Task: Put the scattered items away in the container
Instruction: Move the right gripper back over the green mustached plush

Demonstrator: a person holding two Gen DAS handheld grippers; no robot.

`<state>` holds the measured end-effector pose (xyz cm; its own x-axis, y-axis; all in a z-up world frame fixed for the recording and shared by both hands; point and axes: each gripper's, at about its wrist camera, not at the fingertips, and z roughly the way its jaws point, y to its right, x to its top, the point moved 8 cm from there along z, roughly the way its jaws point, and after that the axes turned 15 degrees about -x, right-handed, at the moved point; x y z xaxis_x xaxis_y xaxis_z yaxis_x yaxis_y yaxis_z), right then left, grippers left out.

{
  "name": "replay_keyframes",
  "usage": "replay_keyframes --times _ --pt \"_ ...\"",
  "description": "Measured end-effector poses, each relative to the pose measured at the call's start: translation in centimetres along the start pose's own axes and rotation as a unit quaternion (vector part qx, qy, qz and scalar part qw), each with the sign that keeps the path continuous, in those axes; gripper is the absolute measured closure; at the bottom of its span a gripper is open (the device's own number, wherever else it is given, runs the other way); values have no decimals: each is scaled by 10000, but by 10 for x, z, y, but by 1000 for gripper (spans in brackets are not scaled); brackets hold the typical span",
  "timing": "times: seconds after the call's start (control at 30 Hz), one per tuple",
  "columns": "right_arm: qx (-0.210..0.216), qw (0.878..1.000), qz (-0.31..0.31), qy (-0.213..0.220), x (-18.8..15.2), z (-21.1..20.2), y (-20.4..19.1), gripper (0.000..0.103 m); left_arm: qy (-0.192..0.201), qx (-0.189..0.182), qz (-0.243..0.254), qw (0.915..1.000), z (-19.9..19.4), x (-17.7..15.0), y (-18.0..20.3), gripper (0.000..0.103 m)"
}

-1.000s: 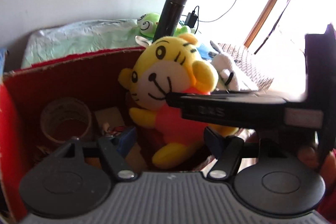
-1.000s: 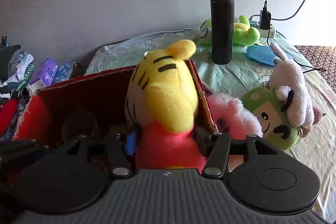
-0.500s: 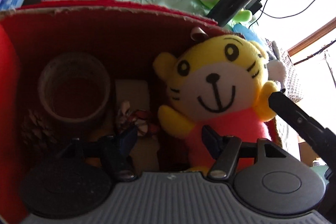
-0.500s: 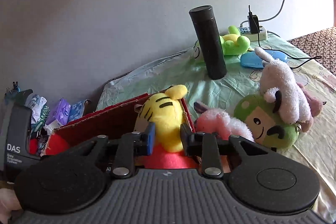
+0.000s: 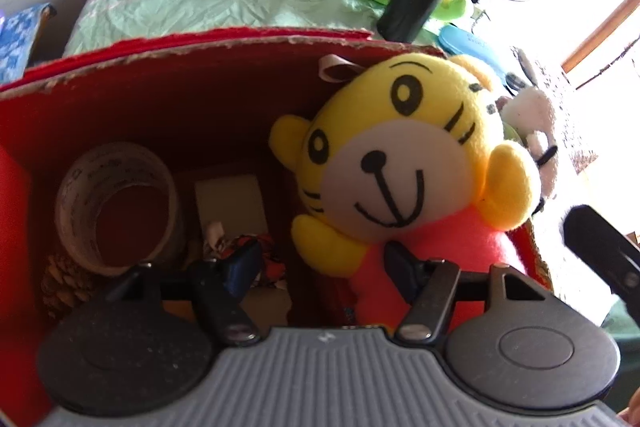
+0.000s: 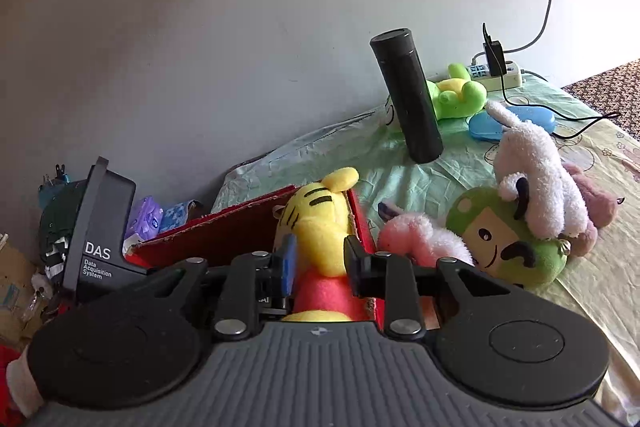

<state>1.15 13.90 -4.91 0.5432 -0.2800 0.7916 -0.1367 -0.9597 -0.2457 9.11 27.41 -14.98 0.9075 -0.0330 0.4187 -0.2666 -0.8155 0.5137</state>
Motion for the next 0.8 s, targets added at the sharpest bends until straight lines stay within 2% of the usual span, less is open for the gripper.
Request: replay_keyframes --times 0.13,0.27,0.37,0.47,0.53,0.6,0.67,0.73,0.8 --pt "-19 9999 -40 125 2 -10 23 74 312 181 -327 9988 -13 -6 -6 33" --pt "-8 10000 -63 -28 -1 -8 53 74 872 726 -323 9930 -41 -15 1 33" --pt "-13 9997 -103 -206 0 -4 78 74 1370 1024 -93 9852 -66 -22 26 33" --pt "33 9993 -91 -368 2 -1 105 74 1712 1223 366 9769 -79 -27 63 28" --pt "10 9987 -152 -479 3 3 120 74 1832 1145 662 9741 -76 -30 93 26" --pt "22 9980 -169 -601 3 8 138 74 1909 966 943 9723 -67 -36 125 16" --pt "53 9973 -171 -707 3 10 156 74 1891 831 1181 9713 -51 -41 151 11" --pt "70 9966 -145 -812 5 14 172 74 1822 680 1340 9717 -31 -45 175 12" --pt "119 9953 -85 -957 9 18 189 74 1757 499 1428 9728 -12 -48 199 19"
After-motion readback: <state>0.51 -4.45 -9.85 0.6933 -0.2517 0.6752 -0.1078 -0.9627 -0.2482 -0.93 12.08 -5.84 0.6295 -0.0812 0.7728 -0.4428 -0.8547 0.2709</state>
